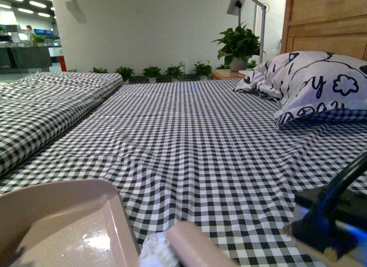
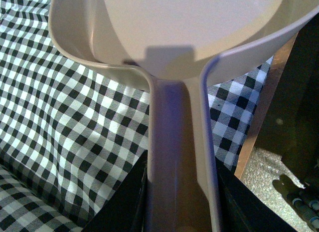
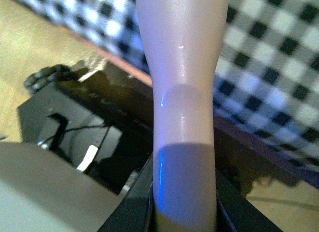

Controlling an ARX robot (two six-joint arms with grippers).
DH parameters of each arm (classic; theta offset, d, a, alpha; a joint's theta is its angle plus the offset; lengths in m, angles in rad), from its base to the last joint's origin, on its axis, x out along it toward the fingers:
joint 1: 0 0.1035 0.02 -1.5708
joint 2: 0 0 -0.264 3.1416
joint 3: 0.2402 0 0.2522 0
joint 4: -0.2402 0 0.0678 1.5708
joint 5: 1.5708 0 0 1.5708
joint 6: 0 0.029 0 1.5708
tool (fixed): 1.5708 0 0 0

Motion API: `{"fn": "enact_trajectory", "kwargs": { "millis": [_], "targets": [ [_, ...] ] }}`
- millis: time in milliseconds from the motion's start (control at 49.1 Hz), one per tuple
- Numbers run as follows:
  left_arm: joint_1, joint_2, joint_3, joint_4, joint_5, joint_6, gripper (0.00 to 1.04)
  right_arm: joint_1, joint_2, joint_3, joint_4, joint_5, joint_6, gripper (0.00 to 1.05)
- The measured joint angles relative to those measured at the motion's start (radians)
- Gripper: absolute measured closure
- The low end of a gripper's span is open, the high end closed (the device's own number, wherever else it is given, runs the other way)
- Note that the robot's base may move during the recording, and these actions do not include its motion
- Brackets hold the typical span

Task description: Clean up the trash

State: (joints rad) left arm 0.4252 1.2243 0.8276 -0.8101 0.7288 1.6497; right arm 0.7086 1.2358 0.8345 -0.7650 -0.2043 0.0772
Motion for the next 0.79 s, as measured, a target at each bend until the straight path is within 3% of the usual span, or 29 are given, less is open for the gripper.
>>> {"fn": "enact_trajectory", "kwargs": {
  "millis": [163, 244, 509, 692, 794],
  "targets": [
    [0.0, 0.0, 0.0, 0.0, 0.0, 0.0, 0.77, 0.076, -0.037, 0.021, 0.018, -0.232, 0.031, 0.85],
    [0.0, 0.0, 0.0, 0.0, 0.0, 0.0, 0.77, 0.084, -0.053, 0.037, 0.057, -0.287, 0.061, 0.85],
    [0.0, 0.0, 0.0, 0.0, 0.0, 0.0, 0.77, 0.064, -0.049, 0.063, 0.073, -0.182, 0.068, 0.85],
    [0.0, 0.0, 0.0, 0.0, 0.0, 0.0, 0.77, -0.045, -0.009, 0.063, 0.095, -0.013, 0.047, 0.85],
    [0.0, 0.0, 0.0, 0.0, 0.0, 0.0, 0.77, -0.121, 0.004, 0.066, 0.122, 0.014, 0.039, 0.85]
  ]
}}
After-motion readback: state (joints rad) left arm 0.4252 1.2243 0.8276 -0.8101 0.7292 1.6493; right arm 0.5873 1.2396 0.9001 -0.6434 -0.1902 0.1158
